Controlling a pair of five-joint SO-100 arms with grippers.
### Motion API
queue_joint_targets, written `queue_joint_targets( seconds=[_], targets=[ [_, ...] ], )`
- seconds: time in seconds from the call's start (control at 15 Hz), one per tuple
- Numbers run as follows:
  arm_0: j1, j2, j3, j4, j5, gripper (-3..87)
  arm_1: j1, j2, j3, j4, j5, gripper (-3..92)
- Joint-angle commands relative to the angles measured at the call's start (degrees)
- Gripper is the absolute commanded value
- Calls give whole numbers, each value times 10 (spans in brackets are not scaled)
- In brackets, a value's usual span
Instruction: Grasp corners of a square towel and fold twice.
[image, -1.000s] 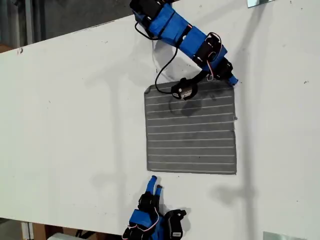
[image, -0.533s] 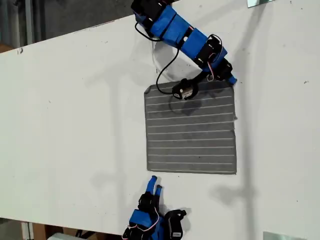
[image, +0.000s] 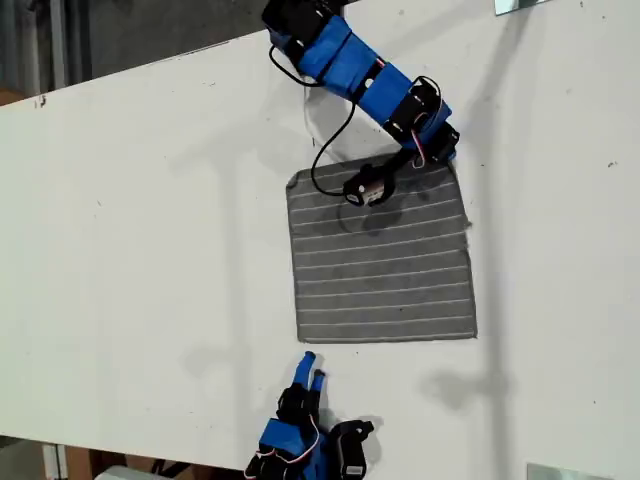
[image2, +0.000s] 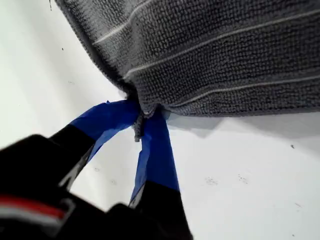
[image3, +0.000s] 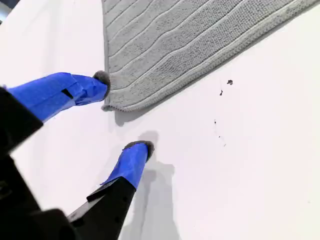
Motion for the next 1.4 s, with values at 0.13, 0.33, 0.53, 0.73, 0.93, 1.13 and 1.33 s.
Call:
queue_joint_targets(
  seconds=[0.13,0.33,0.53,0.73,0.93,1.13,1.33],
  targets=[
    [82,5,-44,-27,-53,226,22,3,-27,14,-19,-1],
    [85,-4,-100,-11,-48,217,40,3,-53,47,-39,-1],
    [75,-153,-234,-4,-11,219,50,4,-54,53,-48,-1],
    [127,-327,-284,-99,-34,217,50,4,-55,53,-48,-1],
    [206,-563,-383,-170,-87,215,50,4,-60,57,-51,-1],
    [232,-691,-432,-220,-98,219,62,-2,-83,69,-71,-1],
    [281,-816,-490,-265,-137,218,66,-10,-88,66,-77,-1]
  ],
)
